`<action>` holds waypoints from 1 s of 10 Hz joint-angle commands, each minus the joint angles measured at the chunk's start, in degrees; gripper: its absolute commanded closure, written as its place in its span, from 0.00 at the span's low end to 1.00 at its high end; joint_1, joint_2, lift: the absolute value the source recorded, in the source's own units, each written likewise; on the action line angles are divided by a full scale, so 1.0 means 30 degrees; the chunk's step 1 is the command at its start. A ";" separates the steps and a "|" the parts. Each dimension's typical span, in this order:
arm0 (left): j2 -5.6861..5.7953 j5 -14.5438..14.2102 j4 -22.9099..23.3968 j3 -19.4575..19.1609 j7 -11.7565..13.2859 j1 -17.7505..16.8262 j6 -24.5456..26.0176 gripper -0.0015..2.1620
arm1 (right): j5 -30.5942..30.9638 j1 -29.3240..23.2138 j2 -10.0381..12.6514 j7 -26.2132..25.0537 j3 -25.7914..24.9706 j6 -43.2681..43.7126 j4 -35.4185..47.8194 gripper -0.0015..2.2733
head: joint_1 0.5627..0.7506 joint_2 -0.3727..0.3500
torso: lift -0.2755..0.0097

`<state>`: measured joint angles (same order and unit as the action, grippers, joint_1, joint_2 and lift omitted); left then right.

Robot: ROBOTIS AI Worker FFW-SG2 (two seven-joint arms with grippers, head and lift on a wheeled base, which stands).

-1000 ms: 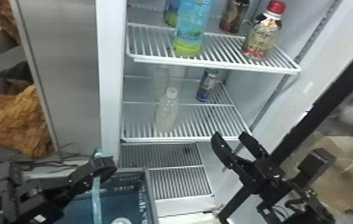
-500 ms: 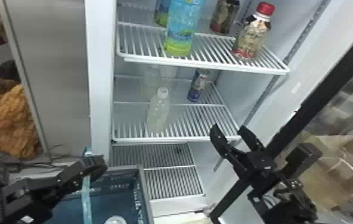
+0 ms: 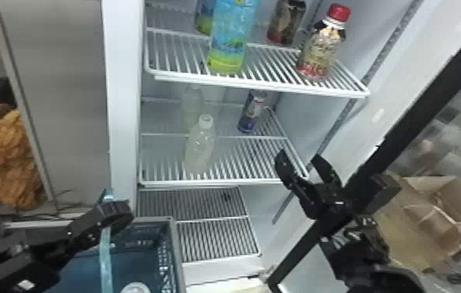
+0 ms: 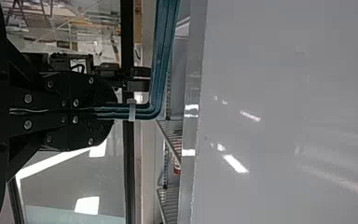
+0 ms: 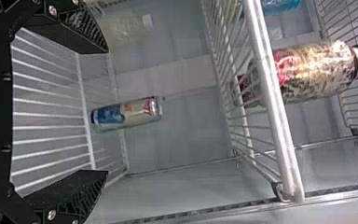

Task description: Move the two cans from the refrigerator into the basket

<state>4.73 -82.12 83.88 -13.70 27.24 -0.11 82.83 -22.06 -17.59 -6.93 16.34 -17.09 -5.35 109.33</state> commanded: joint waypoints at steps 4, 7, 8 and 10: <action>0.0036 -0.0087 0.0002 0.0072 0.0002 -0.0153 -0.0047 0.55 | 0.0916 0.2676 -0.0003 0.0002 0.0441 0.0190 -0.2859 0.05 | 0.70 0.03 | 0.20; 0.0065 -0.0125 0.0002 0.0187 -0.0028 -0.0153 -0.0094 0.55 | 0.1259 0.4739 -0.0150 0.0032 0.1012 0.0424 -0.5203 0.05 | 0.70 0.04 | 0.20; 0.0065 -0.0125 0.0002 0.0187 -0.0028 -0.0153 -0.0094 0.55 | 0.1564 0.5348 -0.0179 0.0002 0.1164 0.0424 -0.5765 0.05 | 0.70 0.04 | 0.20; 0.0065 -0.0163 0.0002 0.0263 -0.0086 -0.0153 -0.0094 0.55 | 0.2021 0.6145 -0.0150 0.0002 0.1278 0.0424 -0.6843 0.05 | 0.70 0.06 | 0.20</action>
<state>4.92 -82.55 83.88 -13.00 27.02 -0.60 82.54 -16.35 0.10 -7.41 16.35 -13.33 -4.08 89.79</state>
